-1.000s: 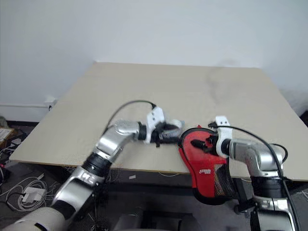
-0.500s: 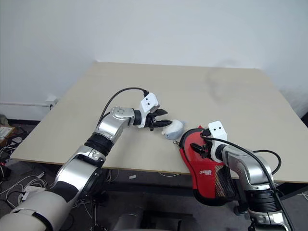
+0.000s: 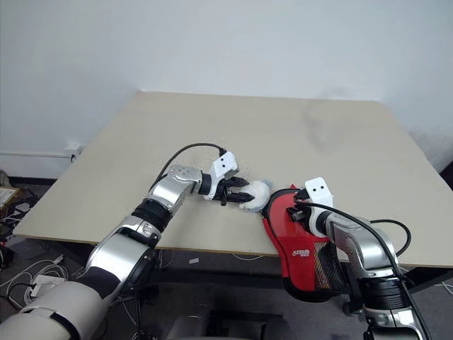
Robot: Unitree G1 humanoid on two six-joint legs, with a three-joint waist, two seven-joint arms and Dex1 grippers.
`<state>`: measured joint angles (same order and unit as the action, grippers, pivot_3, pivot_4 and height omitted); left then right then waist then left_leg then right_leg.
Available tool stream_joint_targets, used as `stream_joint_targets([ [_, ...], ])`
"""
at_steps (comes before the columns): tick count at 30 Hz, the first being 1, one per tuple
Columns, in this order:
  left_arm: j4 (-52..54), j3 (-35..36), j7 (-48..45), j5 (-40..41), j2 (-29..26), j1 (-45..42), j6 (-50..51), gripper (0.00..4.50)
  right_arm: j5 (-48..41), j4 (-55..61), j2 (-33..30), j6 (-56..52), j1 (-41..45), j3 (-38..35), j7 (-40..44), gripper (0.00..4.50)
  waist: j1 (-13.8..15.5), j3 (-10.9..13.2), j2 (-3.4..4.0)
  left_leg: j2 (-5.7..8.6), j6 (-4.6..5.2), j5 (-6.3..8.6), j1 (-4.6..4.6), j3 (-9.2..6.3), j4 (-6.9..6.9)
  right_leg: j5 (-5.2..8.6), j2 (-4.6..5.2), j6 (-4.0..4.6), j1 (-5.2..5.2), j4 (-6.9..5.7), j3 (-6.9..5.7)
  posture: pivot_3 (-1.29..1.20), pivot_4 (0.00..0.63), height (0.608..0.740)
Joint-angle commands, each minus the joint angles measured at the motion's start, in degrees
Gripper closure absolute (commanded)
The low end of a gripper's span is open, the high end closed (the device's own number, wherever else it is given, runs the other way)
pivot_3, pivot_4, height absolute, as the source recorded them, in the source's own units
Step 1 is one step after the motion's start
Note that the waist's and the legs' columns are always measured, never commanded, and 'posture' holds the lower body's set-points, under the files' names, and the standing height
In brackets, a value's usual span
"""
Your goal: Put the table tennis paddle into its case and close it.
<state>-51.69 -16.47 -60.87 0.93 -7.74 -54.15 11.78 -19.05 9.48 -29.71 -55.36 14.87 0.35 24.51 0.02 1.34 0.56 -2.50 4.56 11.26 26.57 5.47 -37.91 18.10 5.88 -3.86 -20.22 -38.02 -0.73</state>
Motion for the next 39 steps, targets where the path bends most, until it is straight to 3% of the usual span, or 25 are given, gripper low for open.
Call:
stream_joint_targets([
  [1, -3.1, 1.2, 0.3, 0.0, 1.2, -2.2, 3.4, 1.85, 0.6, -1.6, 0.5, -1.6, -0.5, 0.7, -0.3, 3.06, 0.0, 0.0, -0.02, 0.00, 0.00, 0.00, 0.00, 0.00, 0.00, 0.00, 0.00, 0.00, 0.00, 0.00, 0.00, 0.00, 0.000, 0.715],
  [4, -5.2, 3.2, 0.5, 1.2, 2.5, -3.5, 5.4, 1.85, 0.7, -1.5, 0.4, -1.6, -0.7, 0.5, -0.5, 3.06, 0.0, -0.1, -0.10, 0.00, 0.02, 0.01, 0.00, -0.02, -0.01, 0.00, 0.00, 0.00, 0.01, 0.00, 0.00, 0.00, 0.000, 0.715],
  [11, -5.6, 4.8, -0.4, 1.0, 3.7, -4.4, 7.7, 4.06, 1.0, -1.5, 0.6, -1.6, -0.8, 0.5, -1.0, 3.10, 0.0, -0.1, -0.13, 0.01, 0.02, 0.01, 0.00, -0.06, -0.02, 0.00, 0.01, 0.00, 0.02, 0.00, 0.00, 0.00, 0.000, 0.715],
  [13, -6.0, 4.6, -1.1, 0.8, 3.6, -4.5, 9.0, 4.49, 1.0, -1.6, 0.7, -1.6, -0.7, 0.5, -1.0, 3.10, 0.0, -0.1, -0.14, 0.01, 0.02, 0.01, 0.00, -0.06, -0.03, 0.00, 0.01, 0.00, 0.02, 0.00, 0.00, 0.00, 0.000, 0.715],
  [18, -3.8, 4.2, -4.6, 1.3, 3.1, -3.2, 9.3, 4.49, 2.0, -1.9, 0.7, -0.9, -0.4, 1.0, -1.0, 3.10, 0.0, -0.1, -0.16, 0.00, 0.00, 0.01, -0.01, -0.04, -0.02, 0.00, 0.01, 0.00, 0.02, 0.00, -0.01, 0.00, 0.000, 0.715],
  [21, -5.7, 4.6, -1.9, 0.3, 3.2, -3.5, 8.8, 3.77, 2.3, -2.1, 0.9, -1.0, -0.2, 1.1, -1.0, 3.10, 0.0, -0.1, -0.17, 0.00, 0.01, 0.01, -0.01, -0.05, -0.03, 0.00, 0.01, 0.00, 0.02, 0.00, -0.01, 0.00, 0.000, 0.715],
  [30, -8.5, 2.9, -0.4, -2.2, 3.8, -4.4, 10.1, 0.61, 2.1, -1.7, 0.8, -1.4, 0.0, 1.2, -0.8, 3.10, 0.0, -0.1, -0.23, 0.01, 0.01, 0.01, -0.01, -0.06, -0.03, 0.00, 0.01, 0.00, 0.03, -0.01, -0.01, 0.00, 0.000, 0.715],
  [37, -10.9, 4.4, 3.1, -2.9, 4.8, -5.5, 9.0, 0.61, 2.2, -1.2, 0.7, -1.8, -0.2, 1.3, -1.1, 3.10, 0.0, -0.1, -0.25, 0.01, 0.01, 0.02, -0.01, -0.09, -0.03, 0.00, 0.02, 0.00, 0.03, -0.01, 0.00, 0.00, 0.000, 0.715],
  [39, -11.4, 6.5, 3.9, -1.3, 5.2, -6.2, 9.0, 0.99, 2.3, -1.2, 0.7, -1.8, -0.3, 1.2, -1.2, 3.10, 0.1, -0.1, -0.25, 0.01, 0.01, 0.02, -0.01, -0.12, -0.03, 0.00, 0.02, 0.00, 0.03, -0.01, 0.00, 0.00, 0.000, 0.715],
])
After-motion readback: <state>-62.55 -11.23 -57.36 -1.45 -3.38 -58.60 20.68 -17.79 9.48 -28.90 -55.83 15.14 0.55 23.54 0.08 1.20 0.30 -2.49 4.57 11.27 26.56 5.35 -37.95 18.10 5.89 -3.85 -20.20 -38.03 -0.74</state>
